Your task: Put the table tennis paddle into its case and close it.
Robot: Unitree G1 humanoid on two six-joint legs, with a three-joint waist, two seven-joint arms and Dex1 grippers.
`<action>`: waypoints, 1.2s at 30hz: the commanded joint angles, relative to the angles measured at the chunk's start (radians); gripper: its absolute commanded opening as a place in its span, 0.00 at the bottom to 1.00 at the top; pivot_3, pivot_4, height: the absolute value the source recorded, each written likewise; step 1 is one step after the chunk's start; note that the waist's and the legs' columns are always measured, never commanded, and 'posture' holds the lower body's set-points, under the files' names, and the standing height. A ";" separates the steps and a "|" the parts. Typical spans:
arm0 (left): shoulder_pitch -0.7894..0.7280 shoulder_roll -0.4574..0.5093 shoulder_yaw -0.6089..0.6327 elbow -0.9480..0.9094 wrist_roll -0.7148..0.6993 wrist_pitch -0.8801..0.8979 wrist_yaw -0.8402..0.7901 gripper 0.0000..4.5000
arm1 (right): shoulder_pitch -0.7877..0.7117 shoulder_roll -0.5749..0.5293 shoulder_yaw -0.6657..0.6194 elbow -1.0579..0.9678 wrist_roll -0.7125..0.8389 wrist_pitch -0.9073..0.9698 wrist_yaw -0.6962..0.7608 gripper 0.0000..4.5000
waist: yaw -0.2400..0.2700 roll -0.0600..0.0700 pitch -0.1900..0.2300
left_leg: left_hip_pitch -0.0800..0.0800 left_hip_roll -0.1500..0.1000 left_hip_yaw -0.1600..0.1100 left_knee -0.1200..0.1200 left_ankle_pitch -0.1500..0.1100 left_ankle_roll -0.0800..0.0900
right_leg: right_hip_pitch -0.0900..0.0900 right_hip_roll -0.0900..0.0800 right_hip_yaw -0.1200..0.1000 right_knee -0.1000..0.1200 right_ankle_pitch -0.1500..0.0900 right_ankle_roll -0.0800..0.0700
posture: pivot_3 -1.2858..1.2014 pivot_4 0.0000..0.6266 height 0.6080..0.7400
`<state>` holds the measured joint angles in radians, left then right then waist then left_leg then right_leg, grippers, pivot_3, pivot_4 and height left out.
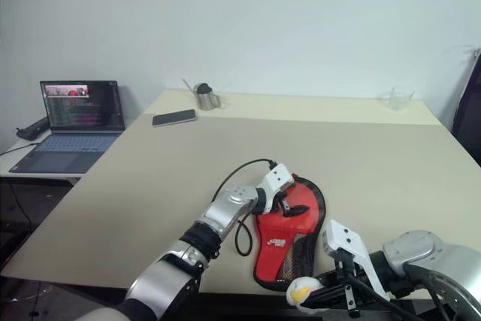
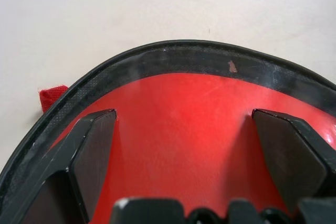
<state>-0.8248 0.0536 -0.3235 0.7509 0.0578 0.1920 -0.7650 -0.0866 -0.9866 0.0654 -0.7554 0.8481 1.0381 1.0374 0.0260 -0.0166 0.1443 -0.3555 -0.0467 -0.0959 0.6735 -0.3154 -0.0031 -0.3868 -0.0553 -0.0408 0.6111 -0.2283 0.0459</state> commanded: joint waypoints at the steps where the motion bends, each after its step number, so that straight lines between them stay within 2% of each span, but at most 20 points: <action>1: 0.101 0.056 -0.108 0.105 0.115 0.085 -0.025 1.00 | 0.041 0.015 0.040 -0.058 0.055 -0.002 0.002 0.08 | 0.000 0.001 -0.002 | 0.000 0.000 0.000 -0.001 0.000 0.000 | 0.000 0.000 0.000 0.000 0.000 0.000 | 0.52 0.24 1.00; 6: 0.096 0.065 -0.117 0.104 0.118 0.084 -0.035 1.00 | 0.067 0.037 0.078 -0.065 0.053 -0.014 -0.015 0.07 | 0.000 -0.004 -0.011 | 0.004 0.000 0.001 -0.008 0.000 -0.001 | 0.000 0.000 0.001 0.000 -0.004 0.000 | 0.52 0.24 1.00; 17: 0.081 0.076 -0.113 0.111 0.118 0.082 -0.039 1.00 | 0.026 0.008 -0.017 -0.177 0.311 0.064 -0.149 0.07 | 0.000 -0.003 -0.013 | 0.008 0.000 0.000 -0.011 -0.005 -0.003 | 0.003 0.000 0.000 0.000 -0.010 -0.004 | 0.52 0.24 1.00; 23: 0.088 0.083 -0.114 0.103 0.120 0.085 -0.042 1.00 | 0.052 0.001 -0.024 -0.194 0.419 0.057 -0.224 0.07 | 0.000 -0.003 -0.013 | 0.008 0.000 0.000 -0.011 -0.006 -0.003 | 0.003 0.000 0.000 0.000 -0.012 -0.003 | 0.52 0.24 1.00; 29: 0.090 0.078 -0.117 0.108 0.123 0.080 -0.038 1.00 | 0.061 -0.004 -0.081 -0.158 0.446 0.025 -0.302 0.07 | 0.000 -0.004 -0.013 | 0.009 0.001 0.000 -0.011 -0.006 -0.002 | 0.003 0.000 0.000 0.000 -0.012 -0.003 | 0.52 0.24 1.00; 36: 0.061 0.064 -0.100 0.140 0.116 0.065 -0.012 1.00 | 0.030 -0.057 -0.143 -0.023 0.349 0.000 -0.235 0.07 | 0.000 -0.004 -0.013 | 0.009 0.001 0.000 -0.011 -0.006 -0.002 | 0.004 0.000 0.000 0.000 -0.012 -0.003 | 0.52 0.24 1.00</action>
<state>-0.8290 0.0828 -0.3448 0.7447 0.0598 0.1921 -0.8166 -0.0378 -1.0280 -0.0466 -0.7915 1.1971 1.0661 0.7560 0.0257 -0.0206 0.1311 -0.3463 -0.0462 -0.0956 0.6630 -0.3215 -0.0051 -0.3828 -0.0552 -0.0410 0.6111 -0.2404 0.0433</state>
